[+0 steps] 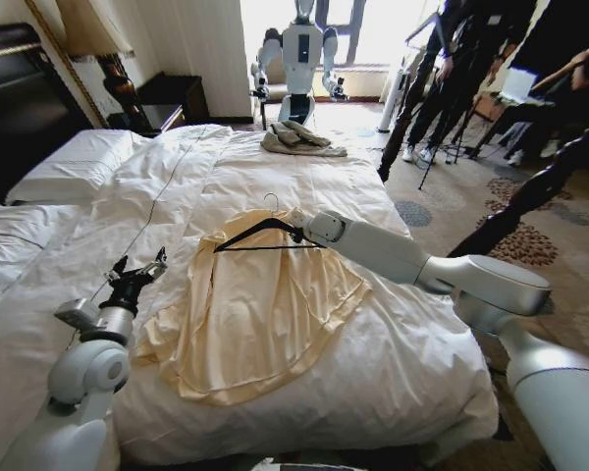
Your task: Pick up the clothes from the bed and hang them on the clothes hanger.
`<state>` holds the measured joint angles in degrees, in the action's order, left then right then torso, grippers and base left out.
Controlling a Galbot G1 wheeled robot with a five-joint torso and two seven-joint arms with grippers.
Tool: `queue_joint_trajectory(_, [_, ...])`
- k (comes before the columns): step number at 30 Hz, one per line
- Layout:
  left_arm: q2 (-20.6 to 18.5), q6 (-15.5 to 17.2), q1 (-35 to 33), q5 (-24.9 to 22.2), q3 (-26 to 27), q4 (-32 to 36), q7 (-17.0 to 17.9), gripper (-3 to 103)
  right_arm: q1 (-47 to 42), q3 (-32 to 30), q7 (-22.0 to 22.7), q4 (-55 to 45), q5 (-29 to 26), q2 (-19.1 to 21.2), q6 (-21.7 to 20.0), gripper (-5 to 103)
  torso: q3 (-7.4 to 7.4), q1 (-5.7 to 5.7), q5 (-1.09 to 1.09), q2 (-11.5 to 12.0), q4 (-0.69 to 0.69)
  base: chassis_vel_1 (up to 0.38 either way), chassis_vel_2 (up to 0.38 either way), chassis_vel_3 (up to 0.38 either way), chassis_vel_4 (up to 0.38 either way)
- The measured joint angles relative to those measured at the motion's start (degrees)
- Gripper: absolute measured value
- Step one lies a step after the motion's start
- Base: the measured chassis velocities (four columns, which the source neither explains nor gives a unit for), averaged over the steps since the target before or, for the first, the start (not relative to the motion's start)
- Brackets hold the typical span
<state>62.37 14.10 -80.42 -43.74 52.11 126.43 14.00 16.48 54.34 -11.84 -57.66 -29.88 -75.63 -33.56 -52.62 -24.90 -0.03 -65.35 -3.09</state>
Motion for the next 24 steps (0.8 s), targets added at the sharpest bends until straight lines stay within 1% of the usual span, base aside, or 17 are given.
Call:
queue_joint_trajectory(3, [-0.3, 0.0, 0.2, -0.1, 0.1, -0.3, 0.0, 100, -0.1, 0.0, -2.1, 3.5, 1.7, -2.3, 0.8, 18, 0.0, 0.0, -0.01, 0.0, 0.0, 0.0, 0.0, 0.0, 0.0])
queue_joint_trajectory(8, [-0.6, -0.1, 0.5, -0.2, 0.1, -1.8, 0.0, 100, -0.1, 0.2, -3.6, 4.0, 2.9, -2.5, 1.2, 18, 0.0, 0.0, -0.01, 0.0, -0.02, 0.0, 0.0, 0.0, 0.0])
queue_joint_trajectory(11, [-2.6, 0.1, 2.1, -0.3, -0.5, -6.1, -0.7, 100, 0.0, 0.9, -4.4, 4.0, 3.2, -1.7, 1.2, 18, 0.0, 0.0, 0.0, 0.0, -0.04, 0.0, 0.0, 0.0, 0.0])
queue_joint_trajectory(12, [-2.6, 0.1, 2.1, -0.3, -0.5, -6.1, -0.7, 100, 0.0, 0.9, -4.4, 4.0, 3.2, -1.7, 1.2, 18, 0.0, 0.0, 0.0, 0.0, -0.04, 0.0, 0.0, 0.0, 0.0])
queue_joint_trajectory(16, [-6.0, 1.9, 3.1, 1.2, -2.0, -11.5, -4.1, 100, -0.2, 1.0, -4.4, 5.4, 4.0, -2.0, 1.5, 18, 0.0, -0.01, 0.0, 0.0, -0.04, 0.0, 0.0, 0.0, 0.0])
queue_joint_trajectory(17, [-6.0, 1.9, 3.1, 1.2, -2.0, -11.5, -4.1, 100, -0.2, 1.0, -4.4, 5.4, 4.0, -2.0, 1.5, 18, 0.0, -0.01, 0.0, 0.0, -0.04, 0.0, 0.0, 0.0, 0.0])
queue_joint_trajectory(19, [-7.4, 3.6, 3.0, 2.3, -2.8, -13.2, -7.1, 100, -0.4, 1.0, -4.4, 6.2, 4.4, -2.3, 2.0, 18, 0.0, -0.01, 0.0, 0.0, -0.03, 0.0, 0.0, 0.0, 0.0])
queue_joint_trajectory(20, [-8.4, 5.0, 2.8, 3.2, -3.5, -14.4, -9.3, 100, -0.5, 1.0, -4.4, 6.9, 4.8, -2.6, 2.6, 18, 0.0, -0.01, 0.0, 0.0, -0.02, 0.0, 0.0, 0.0, 0.0])
queue_joint_trajectory(21, [-8.4, 5.0, 2.8, 3.2, -3.5, -14.4, -9.3, 100, -0.5, 1.0, -4.4, 6.9, 4.8, -2.6, 2.6, 18, 0.0, -0.01, 0.0, 0.0, -0.02, 0.0, 0.0, 0.0, 0.0])
queue_joint_trajectory(22, [-9.0, 5.7, 2.9, 3.4, -4.3, -15.2, -10.2, 100, -0.5, 1.0, -4.3, 7.3, 5.0, -2.8, 2.9, 18, 0.0, -0.01, 0.0, 0.0, -0.02, 0.0, 0.0, 0.0, 0.0])
queue_joint_trajectory(23, [-9.9, 6.0, 3.6, 3.6, -6.3, -17.3, -10.8, 100, -0.7, 0.8, -4.3, 8.2, 5.3, -3.4, 3.4, 18, 0.0, 0.0, 0.0, 0.0, -0.03, 0.0, 0.0, 0.0, 0.0])
queue_joint_trajectory(24, [-9.9, 6.0, 3.6, 3.6, -6.3, -17.3, -10.8, 100, -0.7, 0.8, -4.3, 8.2, 5.3, -3.4, 3.4, 18, 0.0, 0.0, 0.0, 0.0, -0.03, 0.0, 0.0, 0.0, 0.0])
